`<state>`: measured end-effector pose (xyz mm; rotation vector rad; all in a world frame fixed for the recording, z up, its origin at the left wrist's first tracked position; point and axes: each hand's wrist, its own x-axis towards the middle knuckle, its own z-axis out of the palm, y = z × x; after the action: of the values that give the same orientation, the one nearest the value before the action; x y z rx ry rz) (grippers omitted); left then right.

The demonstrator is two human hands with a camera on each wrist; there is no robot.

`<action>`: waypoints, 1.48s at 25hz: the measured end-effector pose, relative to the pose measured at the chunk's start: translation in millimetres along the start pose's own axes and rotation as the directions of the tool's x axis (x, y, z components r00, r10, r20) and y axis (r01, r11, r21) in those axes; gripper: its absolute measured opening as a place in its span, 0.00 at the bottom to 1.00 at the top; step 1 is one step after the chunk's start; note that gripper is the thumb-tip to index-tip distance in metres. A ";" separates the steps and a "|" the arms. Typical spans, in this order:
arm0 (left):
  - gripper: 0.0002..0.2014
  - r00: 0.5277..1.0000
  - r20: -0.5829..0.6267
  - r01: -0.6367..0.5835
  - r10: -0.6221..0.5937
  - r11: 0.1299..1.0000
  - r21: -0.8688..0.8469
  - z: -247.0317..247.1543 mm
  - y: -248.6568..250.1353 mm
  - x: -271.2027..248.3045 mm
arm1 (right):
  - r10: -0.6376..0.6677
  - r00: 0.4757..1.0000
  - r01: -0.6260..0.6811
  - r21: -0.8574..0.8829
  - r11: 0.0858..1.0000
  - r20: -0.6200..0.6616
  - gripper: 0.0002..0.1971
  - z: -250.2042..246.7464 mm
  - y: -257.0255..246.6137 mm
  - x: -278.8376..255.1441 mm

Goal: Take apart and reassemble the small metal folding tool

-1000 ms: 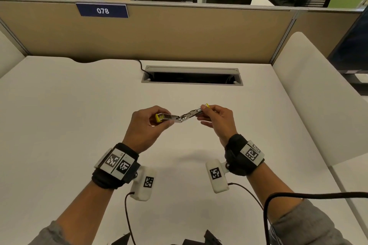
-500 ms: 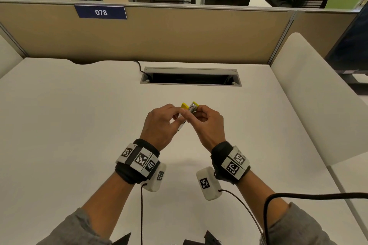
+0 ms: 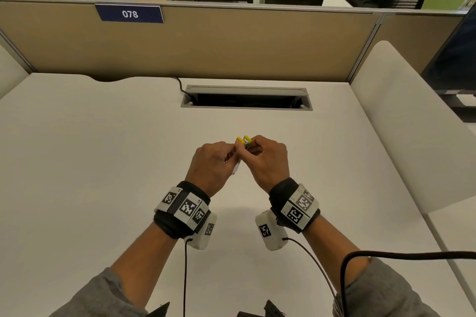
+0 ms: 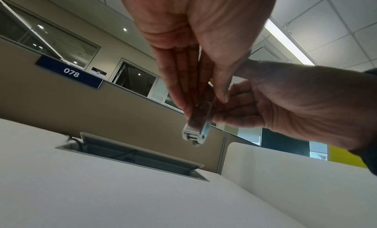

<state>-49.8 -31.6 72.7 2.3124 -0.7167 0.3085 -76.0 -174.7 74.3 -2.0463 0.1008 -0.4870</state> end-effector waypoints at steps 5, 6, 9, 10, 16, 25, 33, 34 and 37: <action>0.13 0.972 -0.008 0.226 -0.233 0.951 -0.209 -2.5 -2.0 6.9 | 0.006 0.982 0.015 -0.108 0.994 0.188 0.31 -5.4 7.5 2.2; 0.13 0.945 0.026 0.319 -0.325 0.904 -0.284 -2.6 -6.5 10.1 | -0.016 0.961 0.063 -0.163 0.985 0.276 0.38 -6.4 10.8 3.2; 0.14 0.855 0.177 0.511 -0.487 0.733 -0.449 2.5 -20.0 14.9 | -0.037 0.875 0.229 -0.344 0.911 0.483 0.51 -8.4 17.6 7.6; 0.14 0.836 0.215 0.542 -0.505 0.698 -0.469 5.8 -22.6 15.0 | -0.021 0.862 0.247 -0.383 0.890 0.506 0.51 -8.4 19.2 9.8; 0.16 0.747 0.322 0.651 -0.581 0.546 -0.527 24.3 -38.7 10.5 | 0.086 0.858 0.110 -0.344 0.933 0.506 0.53 4.1 39.2 19.7; 0.16 0.725 0.368 0.674 -0.582 0.709 -0.207 42.7 -74.2 -7.0 | 0.261 0.847 -0.105 -0.335 0.936 0.463 0.55 32.7 86.7 34.2; 0.17 0.709 0.409 0.677 -0.575 0.718 -0.165 45.6 -73.5 -9.3 | 0.328 0.799 -0.069 -0.465 0.882 0.505 0.56 38.6 99.9 30.6; 0.17 0.707 0.411 0.679 -0.576 0.716 -0.163 45.1 -72.2 -8.2 | 0.327 0.797 -0.068 -0.462 0.884 0.508 0.57 38.3 99.8 30.2; 0.16 0.710 0.417 0.674 -0.568 0.720 -0.165 46.6 -71.5 -6.9 | 0.300 0.807 -0.057 -0.438 0.897 0.509 0.62 39.3 100.4 30.1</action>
<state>-13.5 -16.6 -3.4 2.1632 -0.0633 -0.5046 -20.5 -201.4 -19.2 -2.4755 0.0386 0.3140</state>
